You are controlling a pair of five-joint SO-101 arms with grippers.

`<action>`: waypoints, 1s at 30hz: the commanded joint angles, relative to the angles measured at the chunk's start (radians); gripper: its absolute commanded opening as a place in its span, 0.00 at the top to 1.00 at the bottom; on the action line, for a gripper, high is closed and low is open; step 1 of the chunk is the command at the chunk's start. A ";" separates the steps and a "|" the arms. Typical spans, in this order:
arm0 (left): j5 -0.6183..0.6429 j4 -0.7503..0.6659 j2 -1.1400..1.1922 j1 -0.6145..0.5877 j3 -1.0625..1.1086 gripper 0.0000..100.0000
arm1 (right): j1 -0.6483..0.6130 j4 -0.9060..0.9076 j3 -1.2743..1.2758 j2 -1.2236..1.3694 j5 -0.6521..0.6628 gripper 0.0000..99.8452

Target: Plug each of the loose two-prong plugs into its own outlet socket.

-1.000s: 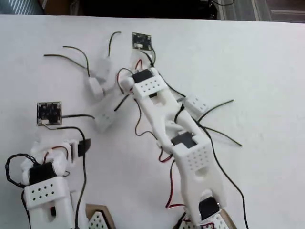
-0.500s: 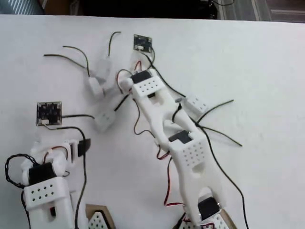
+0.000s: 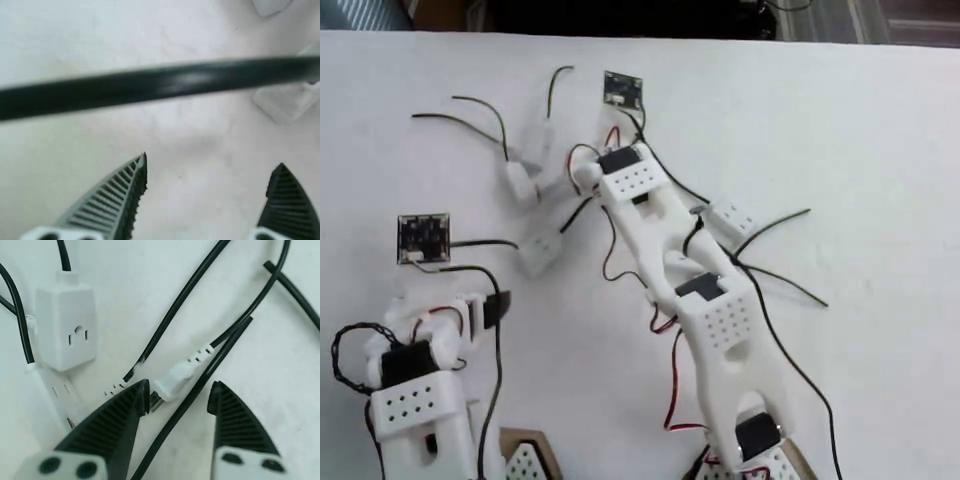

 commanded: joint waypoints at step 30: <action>-0.008 -0.018 -0.021 -0.008 -0.003 0.63 | 0.059 0.236 -0.186 0.062 -0.166 0.98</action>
